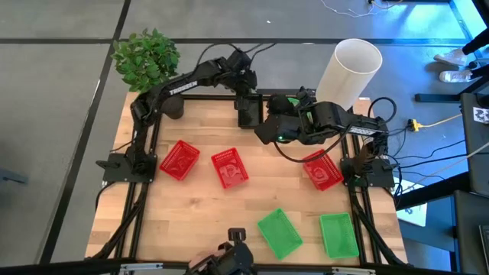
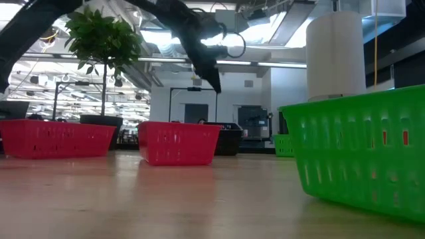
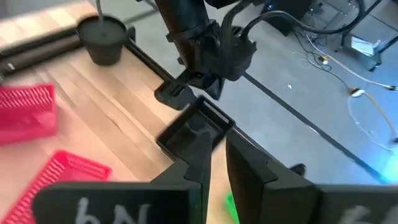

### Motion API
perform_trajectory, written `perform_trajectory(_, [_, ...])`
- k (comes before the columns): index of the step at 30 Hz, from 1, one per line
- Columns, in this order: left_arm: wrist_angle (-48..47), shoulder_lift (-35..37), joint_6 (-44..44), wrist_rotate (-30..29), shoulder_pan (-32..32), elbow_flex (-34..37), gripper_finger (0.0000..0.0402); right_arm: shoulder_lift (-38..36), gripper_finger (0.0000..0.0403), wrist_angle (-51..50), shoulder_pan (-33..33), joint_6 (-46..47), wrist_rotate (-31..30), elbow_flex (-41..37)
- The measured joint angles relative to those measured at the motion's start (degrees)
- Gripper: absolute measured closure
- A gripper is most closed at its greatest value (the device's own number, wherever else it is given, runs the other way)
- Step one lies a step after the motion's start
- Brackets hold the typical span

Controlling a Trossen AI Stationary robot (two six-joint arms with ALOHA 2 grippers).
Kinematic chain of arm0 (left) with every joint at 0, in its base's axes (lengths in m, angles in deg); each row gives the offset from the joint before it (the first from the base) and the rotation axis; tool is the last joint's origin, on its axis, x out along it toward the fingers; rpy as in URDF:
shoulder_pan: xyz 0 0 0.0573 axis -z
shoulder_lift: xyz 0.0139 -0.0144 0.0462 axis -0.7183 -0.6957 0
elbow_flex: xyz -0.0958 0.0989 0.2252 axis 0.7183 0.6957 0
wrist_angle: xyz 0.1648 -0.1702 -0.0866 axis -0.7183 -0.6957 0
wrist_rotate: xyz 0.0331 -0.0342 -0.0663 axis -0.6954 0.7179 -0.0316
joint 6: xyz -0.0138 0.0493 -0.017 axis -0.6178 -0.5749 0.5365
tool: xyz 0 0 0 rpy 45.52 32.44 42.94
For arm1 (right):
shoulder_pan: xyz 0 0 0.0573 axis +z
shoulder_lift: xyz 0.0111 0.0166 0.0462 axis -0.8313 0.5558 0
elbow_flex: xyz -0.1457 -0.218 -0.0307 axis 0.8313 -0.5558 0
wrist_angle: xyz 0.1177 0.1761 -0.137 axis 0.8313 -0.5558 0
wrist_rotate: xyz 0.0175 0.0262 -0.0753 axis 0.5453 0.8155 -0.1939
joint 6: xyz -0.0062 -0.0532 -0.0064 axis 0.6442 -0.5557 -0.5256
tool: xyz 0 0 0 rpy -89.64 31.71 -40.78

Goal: Stack baskets by color
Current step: Stack the bottom black bin on the top black bins

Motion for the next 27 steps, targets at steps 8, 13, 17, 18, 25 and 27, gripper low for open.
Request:
perform_trajectory(8, [3.2,-0.9,1.2,3.1,-0.5,0.0,0.0401,0.0,0.0352,3.0,-0.3,0.0,5.1,0.0])
perform_trajectory(13, [11.0,-4.8,1.3,-0.2,-0.7,0.0,0.0401,0.0,0.0352,3.0,-0.3,0.0,5.9,0.0])
perform_trajectory(17, [14.1,-7.1,1.2,-0.9,-1.5,0.0,0.0401,0.0,0.0352,3.0,-0.3,0.0,5.9,0.0])
perform_trajectory(18, [14.1,-7.8,1.2,-1.1,-1.7,0.0,0.0401,0.0,0.0352,3.0,-0.3,0.0,5.9,0.0])
perform_trajectory(25, [14.0,-12.2,3.0,-2.7,-2.4,0.0,0.0401,0.0,0.0352,3.0,-0.3,0.1,5.9,0.0])
perform_trajectory(27, [14.0,-13.1,2.6,-3.9,-2.4,0.0,0.0401,0.0,0.0352,3.0,-0.3,0.0,5.9,0.0])
